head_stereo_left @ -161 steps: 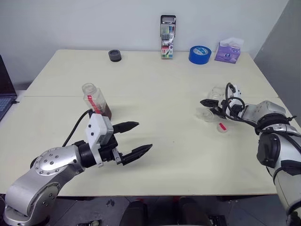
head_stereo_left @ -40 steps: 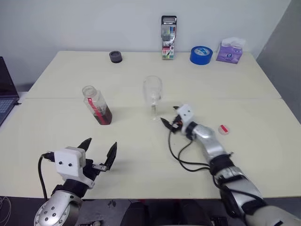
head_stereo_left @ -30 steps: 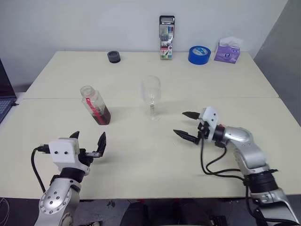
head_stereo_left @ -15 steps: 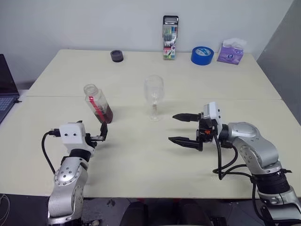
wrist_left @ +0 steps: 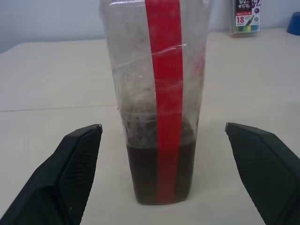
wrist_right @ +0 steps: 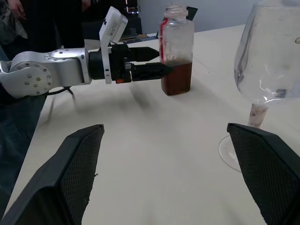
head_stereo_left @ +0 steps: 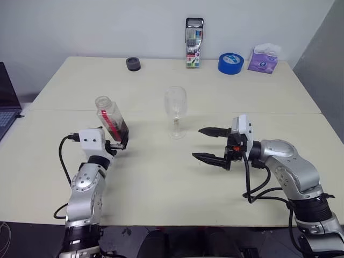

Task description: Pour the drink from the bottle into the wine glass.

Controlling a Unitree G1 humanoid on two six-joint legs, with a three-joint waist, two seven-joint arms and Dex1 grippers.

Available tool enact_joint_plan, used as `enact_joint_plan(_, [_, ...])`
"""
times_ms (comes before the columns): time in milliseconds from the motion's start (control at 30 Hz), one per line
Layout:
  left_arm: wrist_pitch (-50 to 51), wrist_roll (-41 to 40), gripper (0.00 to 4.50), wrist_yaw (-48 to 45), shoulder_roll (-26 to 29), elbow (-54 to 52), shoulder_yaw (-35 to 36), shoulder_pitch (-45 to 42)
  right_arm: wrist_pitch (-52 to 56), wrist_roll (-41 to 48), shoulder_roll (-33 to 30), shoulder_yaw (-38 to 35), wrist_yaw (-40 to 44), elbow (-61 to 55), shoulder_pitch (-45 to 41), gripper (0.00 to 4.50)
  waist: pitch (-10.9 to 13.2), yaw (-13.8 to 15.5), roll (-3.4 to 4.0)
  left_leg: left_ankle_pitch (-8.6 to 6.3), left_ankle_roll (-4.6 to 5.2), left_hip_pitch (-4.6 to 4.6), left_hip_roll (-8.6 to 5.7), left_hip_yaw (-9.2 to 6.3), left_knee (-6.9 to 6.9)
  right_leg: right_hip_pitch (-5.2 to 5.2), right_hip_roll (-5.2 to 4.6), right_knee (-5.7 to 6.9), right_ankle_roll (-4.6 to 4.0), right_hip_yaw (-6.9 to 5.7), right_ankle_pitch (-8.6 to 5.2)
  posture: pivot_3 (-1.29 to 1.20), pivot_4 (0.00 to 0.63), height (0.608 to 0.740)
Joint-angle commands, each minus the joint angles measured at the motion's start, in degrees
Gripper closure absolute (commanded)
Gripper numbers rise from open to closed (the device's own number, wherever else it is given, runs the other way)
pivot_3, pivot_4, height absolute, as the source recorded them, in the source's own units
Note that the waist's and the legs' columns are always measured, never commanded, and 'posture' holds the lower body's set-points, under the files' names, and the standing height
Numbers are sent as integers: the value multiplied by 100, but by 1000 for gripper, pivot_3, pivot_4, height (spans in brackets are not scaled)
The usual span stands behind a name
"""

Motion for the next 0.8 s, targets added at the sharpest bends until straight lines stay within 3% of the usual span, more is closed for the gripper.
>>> enact_joint_plan(33, [-439,165,0,-108,118,488,-41,-400,12,66,-27,-73,-79,-233,-55,19,-1,2,-1,3,-5,0,0,0,0,0,0,0,0,0,0,0,150,740])
enact_joint_plan(233, [-1004,315,0,-224,153,1726,-72,-1051,-8,30,5,-67,-210,-212,-85,19,-2,6,-4,12,-20,-1,-1,0,1,-1,0,0,0,-2,0,0,150,740])
enact_joint_plan(333, [-1220,320,581,-307,127,2014,-91,-1178,-13,26,6,-82,-272,-208,-88,0,-2,2,-4,13,-22,-1,0,1,1,-2,0,1,0,-1,0,0,150,740])
enact_joint_plan(567, [-1387,311,2669,-417,100,2169,-113,-1176,-11,47,-36,-111,-374,-283,-27,0,-3,2,-4,14,-25,-2,0,0,1,-3,-1,2,0,-2,0,0,150,740])
enact_joint_plan(800, [-1213,467,2741,-476,403,2021,-181,-1497,-124,17,-22,-171,-493,-476,48,0,-2,3,-6,15,-26,-3,0,-3,1,-3,-1,3,0,-4,0,0,150,740])
